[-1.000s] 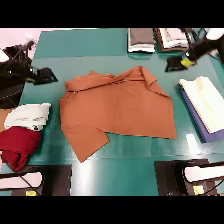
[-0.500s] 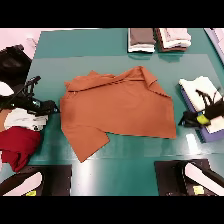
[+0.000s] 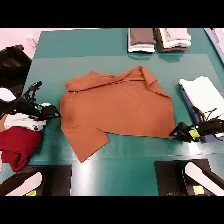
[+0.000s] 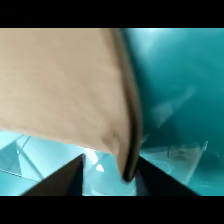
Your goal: Fold the shirts.
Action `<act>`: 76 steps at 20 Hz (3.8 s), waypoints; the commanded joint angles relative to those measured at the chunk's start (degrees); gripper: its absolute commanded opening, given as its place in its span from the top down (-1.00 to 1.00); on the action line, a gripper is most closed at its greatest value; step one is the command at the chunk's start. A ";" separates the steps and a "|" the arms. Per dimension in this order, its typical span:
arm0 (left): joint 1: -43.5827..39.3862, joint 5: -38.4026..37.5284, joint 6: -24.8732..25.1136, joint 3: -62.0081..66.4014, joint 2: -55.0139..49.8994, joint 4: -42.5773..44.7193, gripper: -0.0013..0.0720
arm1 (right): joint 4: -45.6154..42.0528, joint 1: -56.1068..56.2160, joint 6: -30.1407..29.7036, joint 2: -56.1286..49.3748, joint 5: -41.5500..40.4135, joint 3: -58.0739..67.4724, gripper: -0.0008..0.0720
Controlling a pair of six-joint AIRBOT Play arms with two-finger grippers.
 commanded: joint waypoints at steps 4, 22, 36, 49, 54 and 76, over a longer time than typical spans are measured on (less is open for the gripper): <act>0.02 -1.11 0.02 -1.33 0.04 0.85 -0.38 | 0.46 8.83 -0.35 1.62 -6.62 -0.55 0.93; -2.01 6.69 4.94 -10.40 1.25 -12.46 0.89 | 0.81 9.01 -0.31 9.22 -2.38 7.23 0.93; -1.57 12.09 0.13 66.82 22.12 -10.21 0.89 | 1.29 8.96 1.38 18.12 -1.88 79.23 0.94; -1.60 0.81 -4.15 50.86 9.38 -8.15 0.89 | -0.55 11.15 5.01 4.92 5.60 75.69 0.94; -1.77 2.23 -0.79 37.42 -7.87 -8.39 0.89 | -13.07 23.47 5.07 -10.23 3.58 62.40 0.94; -1.40 6.78 3.54 27.96 -28.17 -2.16 0.89 | -12.81 27.30 8.09 -28.63 -5.22 54.99 0.94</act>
